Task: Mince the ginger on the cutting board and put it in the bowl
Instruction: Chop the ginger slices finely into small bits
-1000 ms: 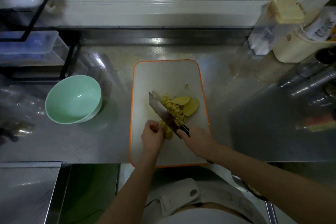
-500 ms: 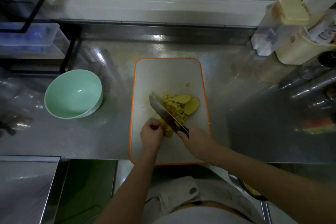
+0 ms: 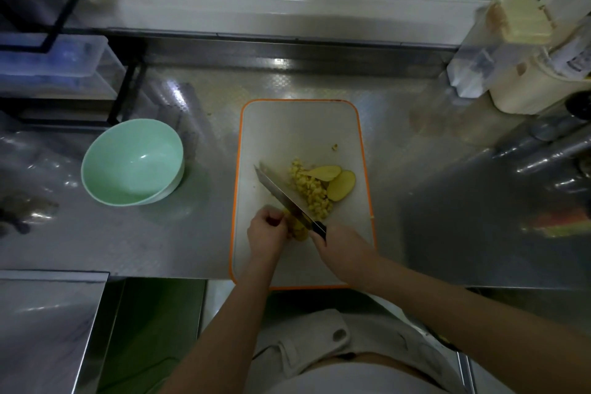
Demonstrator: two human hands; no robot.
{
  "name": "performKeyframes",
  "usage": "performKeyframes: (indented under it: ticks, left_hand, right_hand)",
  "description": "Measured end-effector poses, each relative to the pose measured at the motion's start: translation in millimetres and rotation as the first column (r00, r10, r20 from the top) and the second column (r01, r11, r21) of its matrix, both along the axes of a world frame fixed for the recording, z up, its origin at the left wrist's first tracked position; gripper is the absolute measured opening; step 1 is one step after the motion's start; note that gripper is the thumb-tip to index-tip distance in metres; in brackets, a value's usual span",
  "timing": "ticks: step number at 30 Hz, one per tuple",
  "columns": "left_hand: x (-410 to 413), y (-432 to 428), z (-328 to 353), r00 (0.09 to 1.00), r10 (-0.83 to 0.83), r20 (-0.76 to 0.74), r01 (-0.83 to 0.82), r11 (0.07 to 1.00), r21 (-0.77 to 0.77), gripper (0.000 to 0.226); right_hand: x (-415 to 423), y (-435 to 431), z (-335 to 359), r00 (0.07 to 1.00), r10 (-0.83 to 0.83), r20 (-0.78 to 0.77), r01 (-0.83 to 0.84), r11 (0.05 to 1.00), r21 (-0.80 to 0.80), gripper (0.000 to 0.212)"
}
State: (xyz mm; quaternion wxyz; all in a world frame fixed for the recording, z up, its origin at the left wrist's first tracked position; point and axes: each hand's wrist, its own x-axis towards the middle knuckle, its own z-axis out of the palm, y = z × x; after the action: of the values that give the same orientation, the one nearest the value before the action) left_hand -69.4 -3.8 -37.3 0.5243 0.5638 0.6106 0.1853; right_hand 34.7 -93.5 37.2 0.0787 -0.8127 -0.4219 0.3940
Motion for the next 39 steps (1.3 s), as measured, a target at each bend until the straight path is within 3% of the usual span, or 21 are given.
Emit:
performKeyframes:
  ticks: [9,19,26,39]
  left_hand:
    - [-0.6,0.1,-0.9,1.000,-0.011,-0.016,0.011,1.000,-0.004,0.014]
    - [-1.1,0.1,-3.8,0.999,-0.028,-0.043,0.028,1.000,0.003,0.011]
    - [-1.0,-2.1,-1.0,0.998,-0.027,-0.057,0.028,0.999,0.019,0.010]
    - [-1.5,-2.7,-3.1,0.994,-0.074,-0.080,0.078,0.996,0.040,0.009]
  right_hand:
    - [-4.6,-1.7,-7.7,1.000,-0.006,0.012,0.004,0.994,0.106,0.032]
    - [4.3,-12.0,-10.2,1.000,0.013,0.007,-0.013,0.997,0.082,0.026]
    - [-2.0,-5.1,-18.7,0.999,0.037,0.037,-0.039,0.996,0.082,0.034]
    - [34.0,4.9,-30.3,0.994,0.012,-0.106,-0.003,0.996,0.092,0.040]
